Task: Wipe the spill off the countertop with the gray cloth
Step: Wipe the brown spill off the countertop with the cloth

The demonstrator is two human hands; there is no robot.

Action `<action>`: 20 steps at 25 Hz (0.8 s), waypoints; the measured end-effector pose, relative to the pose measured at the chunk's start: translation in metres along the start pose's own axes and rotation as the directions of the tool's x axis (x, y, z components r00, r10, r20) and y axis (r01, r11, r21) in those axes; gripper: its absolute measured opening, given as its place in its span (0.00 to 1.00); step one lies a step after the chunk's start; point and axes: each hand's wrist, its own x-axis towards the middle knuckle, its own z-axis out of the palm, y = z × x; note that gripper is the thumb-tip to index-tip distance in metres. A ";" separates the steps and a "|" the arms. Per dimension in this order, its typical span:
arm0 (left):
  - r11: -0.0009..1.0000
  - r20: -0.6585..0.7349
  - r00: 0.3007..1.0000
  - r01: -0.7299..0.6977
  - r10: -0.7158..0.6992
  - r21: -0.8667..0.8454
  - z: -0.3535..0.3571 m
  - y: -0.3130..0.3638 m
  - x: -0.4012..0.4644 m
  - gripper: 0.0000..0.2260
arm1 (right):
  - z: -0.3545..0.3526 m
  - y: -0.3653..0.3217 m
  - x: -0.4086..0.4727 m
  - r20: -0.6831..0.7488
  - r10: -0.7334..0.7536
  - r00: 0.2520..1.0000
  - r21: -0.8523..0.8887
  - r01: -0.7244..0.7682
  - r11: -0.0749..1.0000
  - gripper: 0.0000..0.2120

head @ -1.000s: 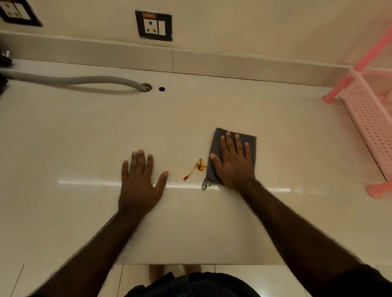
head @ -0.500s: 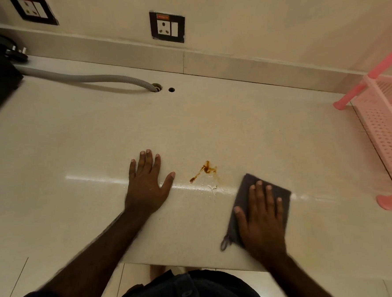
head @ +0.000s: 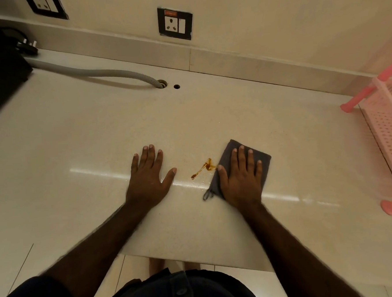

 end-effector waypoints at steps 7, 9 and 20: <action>1.000 -0.004 1.000 -0.006 0.006 -0.003 0.002 -0.003 0.002 0.40 | 0.020 0.002 -0.060 -0.015 -0.240 0.971 0.030 0.240 0.970 0.38; 1.000 -0.021 1.000 -0.010 0.010 -0.004 0.004 -0.003 0.001 0.39 | 0.019 0.033 -0.070 -0.040 -0.219 0.975 0.016 0.220 0.975 0.38; 1.000 0.016 1.000 -0.002 0.002 0.009 0.000 -0.002 0.001 0.39 | 0.010 -0.004 -0.026 -0.008 -0.188 0.982 0.007 0.188 0.982 0.40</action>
